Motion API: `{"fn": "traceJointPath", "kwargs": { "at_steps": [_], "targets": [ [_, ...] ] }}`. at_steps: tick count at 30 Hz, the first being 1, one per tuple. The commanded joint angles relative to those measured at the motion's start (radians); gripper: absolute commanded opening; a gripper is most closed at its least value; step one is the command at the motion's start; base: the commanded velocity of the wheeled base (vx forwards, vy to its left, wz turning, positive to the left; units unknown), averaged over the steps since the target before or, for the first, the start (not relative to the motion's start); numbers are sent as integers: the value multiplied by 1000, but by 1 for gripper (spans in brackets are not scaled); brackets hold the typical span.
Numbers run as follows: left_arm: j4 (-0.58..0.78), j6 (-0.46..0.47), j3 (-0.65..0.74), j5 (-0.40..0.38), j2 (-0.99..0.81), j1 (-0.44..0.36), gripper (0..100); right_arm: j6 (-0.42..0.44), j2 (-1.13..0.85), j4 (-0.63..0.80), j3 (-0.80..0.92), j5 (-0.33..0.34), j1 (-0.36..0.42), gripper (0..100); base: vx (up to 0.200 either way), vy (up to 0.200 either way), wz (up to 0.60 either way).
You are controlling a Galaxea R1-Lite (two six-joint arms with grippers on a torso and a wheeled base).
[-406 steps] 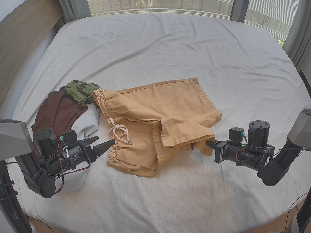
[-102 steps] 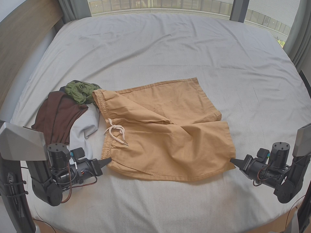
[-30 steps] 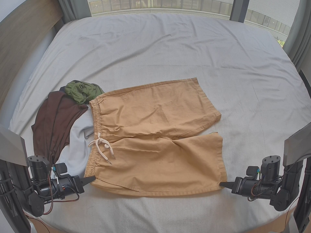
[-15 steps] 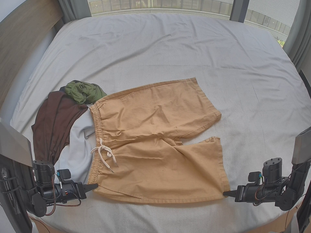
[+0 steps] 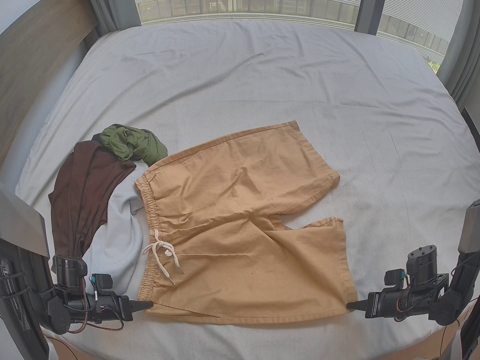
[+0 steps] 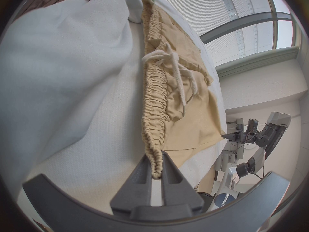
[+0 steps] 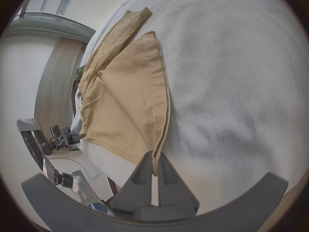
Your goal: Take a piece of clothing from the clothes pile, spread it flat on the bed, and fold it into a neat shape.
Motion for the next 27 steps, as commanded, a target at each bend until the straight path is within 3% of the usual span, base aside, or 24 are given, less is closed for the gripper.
{"fn": "traceJointPath", "kwargs": {
  "at_steps": [1,7,13,22,27],
  "targets": [
    [-4,1,17,-14,-46,0,0,-7,-50,1,18,3,0,0,0,0,0],
    [-223,-19,17,-23,-49,21,0,10,-100,-146,18,9,-15,0,0,0,0],
    [-228,-45,-20,-25,-142,20,0,72,-95,-391,15,0,-9,0,0,0,0],
    [-227,-272,-144,-19,-337,-6,0,75,-110,-390,-120,-2,-18,0,0,0,0],
    [-227,-286,-184,-14,-349,-35,0,75,-119,-388,-188,-3,-20,0,0,0,0]
  ]
}}
